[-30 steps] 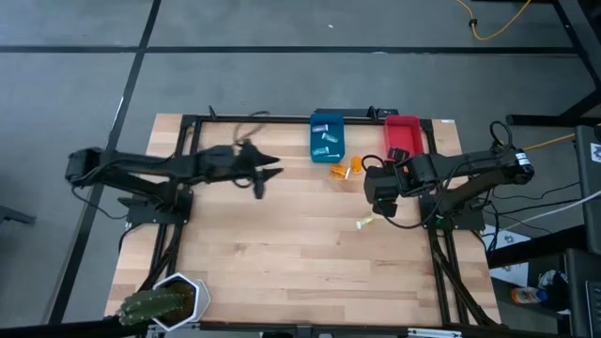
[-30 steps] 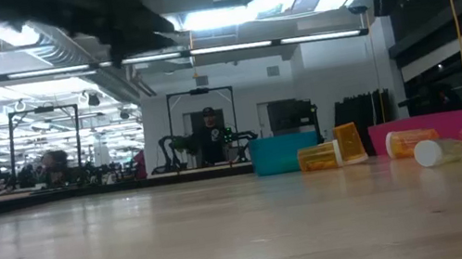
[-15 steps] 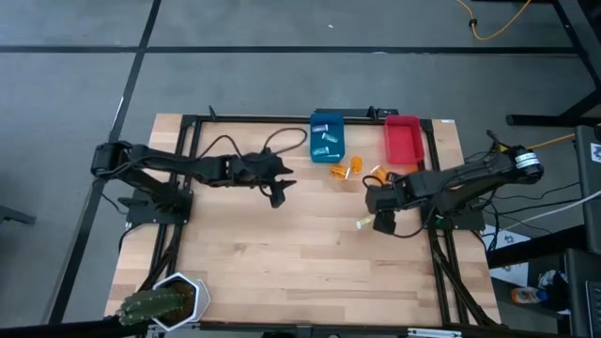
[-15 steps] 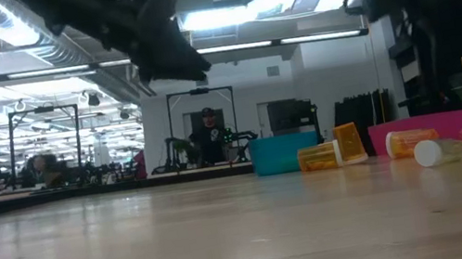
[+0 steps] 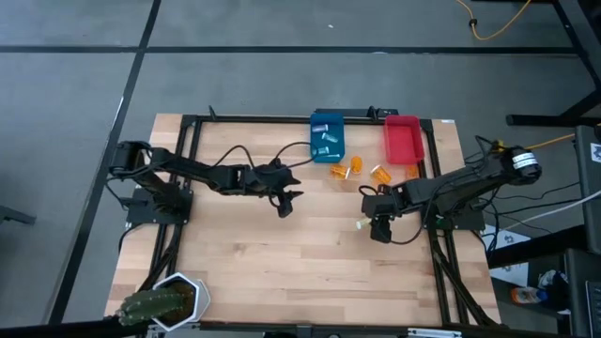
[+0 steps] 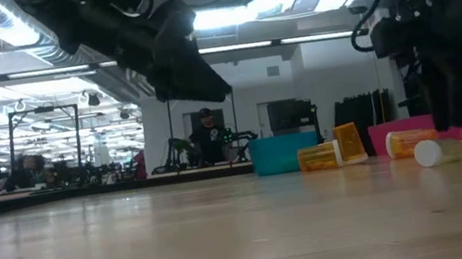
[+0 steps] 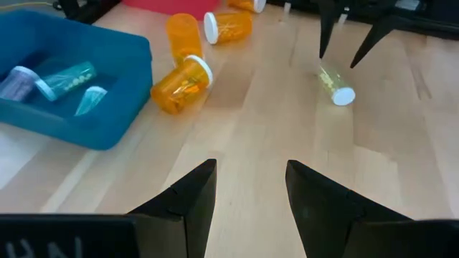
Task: Pick and place medicine bottles into bin by pill shape (circle, oval)
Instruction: Put the small yellow pill bottle into the blue bin
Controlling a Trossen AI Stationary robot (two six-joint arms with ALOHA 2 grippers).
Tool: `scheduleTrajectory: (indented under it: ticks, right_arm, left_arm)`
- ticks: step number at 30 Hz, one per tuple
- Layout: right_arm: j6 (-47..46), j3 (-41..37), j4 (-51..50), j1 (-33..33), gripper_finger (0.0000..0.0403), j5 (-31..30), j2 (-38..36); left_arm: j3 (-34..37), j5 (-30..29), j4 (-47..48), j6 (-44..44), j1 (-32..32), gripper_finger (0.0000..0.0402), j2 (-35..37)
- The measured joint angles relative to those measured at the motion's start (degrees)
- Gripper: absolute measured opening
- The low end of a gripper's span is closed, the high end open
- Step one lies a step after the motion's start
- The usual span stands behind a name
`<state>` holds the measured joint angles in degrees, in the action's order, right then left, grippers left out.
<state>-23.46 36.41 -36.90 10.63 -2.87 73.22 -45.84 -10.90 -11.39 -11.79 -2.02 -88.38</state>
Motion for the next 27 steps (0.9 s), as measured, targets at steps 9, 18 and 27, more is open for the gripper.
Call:
scheduleTrajectory:
  ticks: [9,18,27]
  right_arm:
    - [3.23,-0.47,4.5,-0.02,0.0193,0.6,6.63]
    - [1.06,-0.31,9.07,0.0,0.0192,0.26,11.19]
    - [-4.85,-0.31,9.46,0.07,0.0132,-3.28,11.2]
  left_arm:
    - [0.0,-0.56,-0.72,-0.02,-0.02,0.0163,-0.07]
    - [0.0,-0.56,-0.89,-0.04,-0.04,0.0163,-0.07]
    - [0.0,-0.58,-0.91,-0.04,-0.04,0.0163,-0.07]
